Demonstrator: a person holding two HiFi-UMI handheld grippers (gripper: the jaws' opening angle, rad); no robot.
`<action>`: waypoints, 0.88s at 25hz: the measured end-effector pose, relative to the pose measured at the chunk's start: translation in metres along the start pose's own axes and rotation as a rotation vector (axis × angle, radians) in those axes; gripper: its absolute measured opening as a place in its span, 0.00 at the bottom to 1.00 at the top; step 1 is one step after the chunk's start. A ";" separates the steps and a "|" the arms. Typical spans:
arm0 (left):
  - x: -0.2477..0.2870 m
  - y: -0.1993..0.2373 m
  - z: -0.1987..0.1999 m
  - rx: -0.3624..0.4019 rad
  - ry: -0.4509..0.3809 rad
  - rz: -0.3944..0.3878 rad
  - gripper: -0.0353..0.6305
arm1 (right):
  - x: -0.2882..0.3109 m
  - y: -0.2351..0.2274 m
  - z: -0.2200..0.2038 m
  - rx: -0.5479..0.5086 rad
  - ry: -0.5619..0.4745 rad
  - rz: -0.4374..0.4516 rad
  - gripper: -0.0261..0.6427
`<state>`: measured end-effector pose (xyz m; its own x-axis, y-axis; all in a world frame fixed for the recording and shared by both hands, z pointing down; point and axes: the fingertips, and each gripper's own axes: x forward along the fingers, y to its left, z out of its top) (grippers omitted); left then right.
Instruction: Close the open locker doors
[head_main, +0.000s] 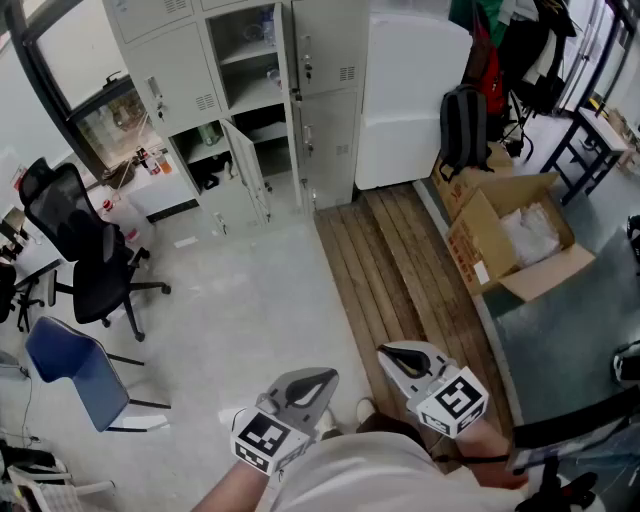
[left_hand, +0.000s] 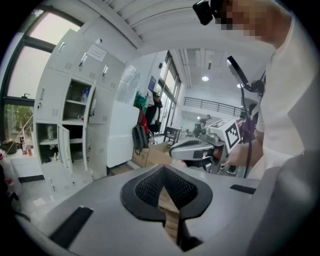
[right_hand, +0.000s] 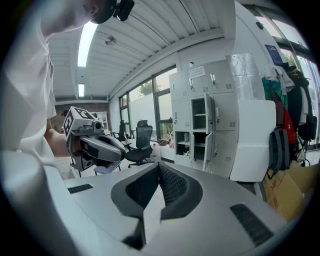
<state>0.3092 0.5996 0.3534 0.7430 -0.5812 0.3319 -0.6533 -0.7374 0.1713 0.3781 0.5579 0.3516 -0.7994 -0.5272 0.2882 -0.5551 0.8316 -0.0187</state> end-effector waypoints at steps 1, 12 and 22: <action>-0.002 -0.002 0.006 -0.003 -0.015 0.008 0.07 | -0.002 0.000 0.004 -0.015 0.005 0.007 0.06; 0.038 -0.023 0.051 -0.006 -0.078 0.072 0.07 | -0.034 -0.051 0.023 -0.004 -0.035 0.071 0.06; 0.064 0.011 0.059 -0.072 -0.083 0.154 0.07 | -0.008 -0.093 0.030 -0.012 -0.085 0.145 0.07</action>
<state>0.3588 0.5340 0.3219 0.6409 -0.7137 0.2826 -0.7667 -0.6128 0.1914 0.4291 0.4799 0.3224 -0.8876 -0.4144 0.2011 -0.4306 0.9015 -0.0428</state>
